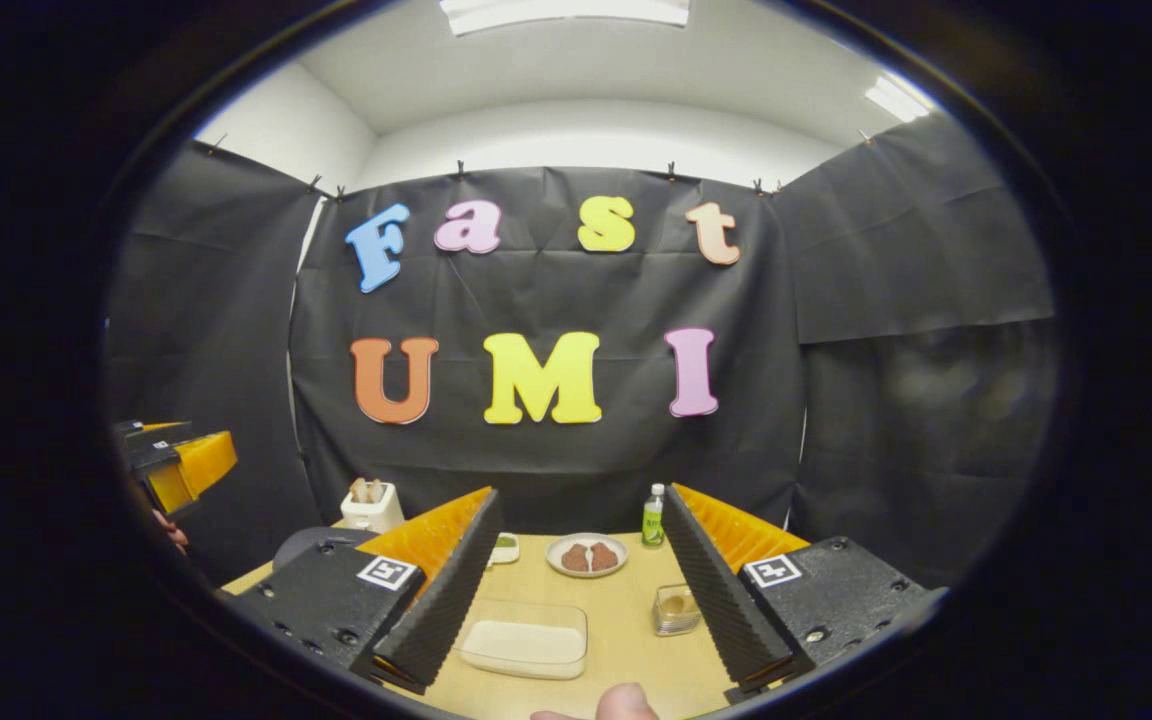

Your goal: Close the left gripper, press the button to open the rice cooker; take a wooden spoon from the chopstick holder with the right hand, scoop a spoonful of rice and pour it into the rice cooker, then put the wooden spoon back into the chopstick holder.

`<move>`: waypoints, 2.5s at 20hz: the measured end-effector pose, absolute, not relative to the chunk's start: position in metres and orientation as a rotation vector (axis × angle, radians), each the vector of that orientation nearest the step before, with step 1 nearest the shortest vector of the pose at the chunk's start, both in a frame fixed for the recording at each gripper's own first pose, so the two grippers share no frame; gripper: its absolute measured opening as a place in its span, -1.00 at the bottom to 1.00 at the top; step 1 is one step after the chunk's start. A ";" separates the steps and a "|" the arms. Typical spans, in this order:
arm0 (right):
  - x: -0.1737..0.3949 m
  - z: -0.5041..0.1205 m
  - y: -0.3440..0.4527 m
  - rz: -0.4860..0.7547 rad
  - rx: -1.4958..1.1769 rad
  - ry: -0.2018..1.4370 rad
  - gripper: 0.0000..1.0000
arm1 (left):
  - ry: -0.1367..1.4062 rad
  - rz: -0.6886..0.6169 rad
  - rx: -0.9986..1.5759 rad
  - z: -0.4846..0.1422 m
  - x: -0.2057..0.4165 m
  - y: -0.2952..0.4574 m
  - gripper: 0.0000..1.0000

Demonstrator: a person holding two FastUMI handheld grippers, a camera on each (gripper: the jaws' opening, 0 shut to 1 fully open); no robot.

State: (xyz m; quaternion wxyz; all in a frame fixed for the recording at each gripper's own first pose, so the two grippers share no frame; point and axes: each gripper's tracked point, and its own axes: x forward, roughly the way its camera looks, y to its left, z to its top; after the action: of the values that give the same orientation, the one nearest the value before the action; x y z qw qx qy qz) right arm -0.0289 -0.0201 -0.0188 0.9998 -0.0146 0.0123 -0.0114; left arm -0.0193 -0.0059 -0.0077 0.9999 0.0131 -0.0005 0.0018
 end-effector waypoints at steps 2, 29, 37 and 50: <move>-0.030 -0.024 -0.020 -0.020 -0.032 0.037 1.00 | 0.011 0.010 0.015 -0.010 -0.022 -0.005 0.89; 0.062 -0.086 -0.075 0.057 0.054 0.143 1.00 | 0.601 0.119 -0.084 -0.138 0.036 0.012 0.24; 0.075 -0.105 -0.096 0.075 0.064 0.180 1.00 | 0.866 0.086 -0.225 -0.201 0.043 0.005 -0.84; 0.087 -0.124 -0.115 0.055 0.100 0.221 1.00 | 1.034 0.145 -0.282 -0.256 0.042 0.035 -1.00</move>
State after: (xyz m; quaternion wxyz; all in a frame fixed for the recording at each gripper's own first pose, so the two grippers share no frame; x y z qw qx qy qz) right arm 0.0873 -0.1151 -0.1239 0.9923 0.0498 0.1103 0.0276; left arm 0.0419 0.0355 -0.2564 0.8573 -0.1344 0.4921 0.0688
